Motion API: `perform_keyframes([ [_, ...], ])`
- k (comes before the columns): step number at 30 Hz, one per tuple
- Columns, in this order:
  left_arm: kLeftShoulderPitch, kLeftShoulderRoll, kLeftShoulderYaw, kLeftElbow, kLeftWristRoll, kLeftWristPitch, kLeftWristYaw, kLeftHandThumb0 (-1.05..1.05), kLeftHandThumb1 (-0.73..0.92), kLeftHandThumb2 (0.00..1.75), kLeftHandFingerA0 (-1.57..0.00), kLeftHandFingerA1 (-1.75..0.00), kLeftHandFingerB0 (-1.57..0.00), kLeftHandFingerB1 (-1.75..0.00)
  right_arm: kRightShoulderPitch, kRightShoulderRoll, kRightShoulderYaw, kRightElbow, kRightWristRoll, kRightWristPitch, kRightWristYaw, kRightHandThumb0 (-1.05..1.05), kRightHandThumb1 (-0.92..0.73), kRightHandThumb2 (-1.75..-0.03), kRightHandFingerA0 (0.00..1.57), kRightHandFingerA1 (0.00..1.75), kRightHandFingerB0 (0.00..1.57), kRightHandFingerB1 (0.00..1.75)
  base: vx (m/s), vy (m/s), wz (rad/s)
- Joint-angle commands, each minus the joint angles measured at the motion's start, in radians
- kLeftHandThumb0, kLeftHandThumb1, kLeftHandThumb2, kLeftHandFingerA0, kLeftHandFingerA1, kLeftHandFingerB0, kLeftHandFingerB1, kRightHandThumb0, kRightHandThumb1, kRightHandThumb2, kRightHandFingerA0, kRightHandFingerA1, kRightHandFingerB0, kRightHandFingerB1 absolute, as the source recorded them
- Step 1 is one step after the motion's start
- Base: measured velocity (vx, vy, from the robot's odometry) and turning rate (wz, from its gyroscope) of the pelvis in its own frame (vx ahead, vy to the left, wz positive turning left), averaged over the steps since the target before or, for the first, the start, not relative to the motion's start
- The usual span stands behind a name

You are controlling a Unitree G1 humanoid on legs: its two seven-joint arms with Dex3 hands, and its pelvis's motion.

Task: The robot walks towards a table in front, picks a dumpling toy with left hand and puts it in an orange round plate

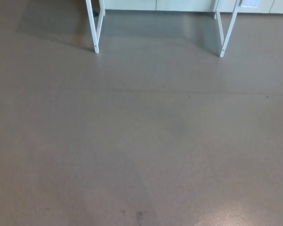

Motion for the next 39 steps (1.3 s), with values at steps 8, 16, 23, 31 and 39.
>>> perform_keyframes([
  [8, 0.046, 0.016, 0.028, 0.037, -0.057, -0.044, -0.077, -0.02, 0.55, 0.54, -0.61, -0.51, -0.50, -0.37, 0.038, -0.030, 0.025, 0.035, -0.008, -0.051, 0.032, -0.11, -0.52, -0.55, 0.65, 0.43, 0.39, 0.33, 0.00, 0.000, 0.00],
  [16, 0.068, 0.016, -0.016, 0.035, -0.025, -0.073, -0.059, -0.07, 0.51, 0.55, -0.87, -0.60, -0.50, -0.37, 0.056, -0.022, 0.002, 0.038, 0.028, -0.052, 0.032, -0.05, -0.48, -0.54, 0.61, 0.45, 0.39, 0.33, 0.09, -0.002, 0.06],
  [23, 0.090, 0.009, -0.039, 0.037, -0.019, -0.090, -0.053, -0.09, 0.49, 0.54, -0.56, -0.46, -0.51, -0.37, 0.085, -0.031, 0.021, 0.038, 0.012, -0.067, 0.043, -0.08, -0.48, -0.55, 0.62, 0.45, 0.37, 0.33, 0.08, 0.116, 0.02],
  [31, 0.095, 0.010, -0.053, 0.047, -0.028, -0.095, -0.046, -0.07, 0.50, 0.54, -0.84, -0.58, -0.55, -0.39, 0.093, -0.028, 0.032, 0.036, 0.013, -0.074, 0.050, -0.09, -0.49, -0.54, 0.72, 0.48, 0.38, 0.33, 0.19, 0.280, -0.02],
  [39, 0.105, 0.013, -0.072, 0.052, -0.014, -0.120, -0.047, -0.10, 0.49, 0.54, -0.86, -0.61, -0.54, -0.38, 0.096, -0.030, 0.058, 0.039, -0.002, -0.087, 0.045, -0.11, -0.49, -0.54, 0.72, 0.49, 0.39, 0.33, 0.27, -0.090, 0.13],
])
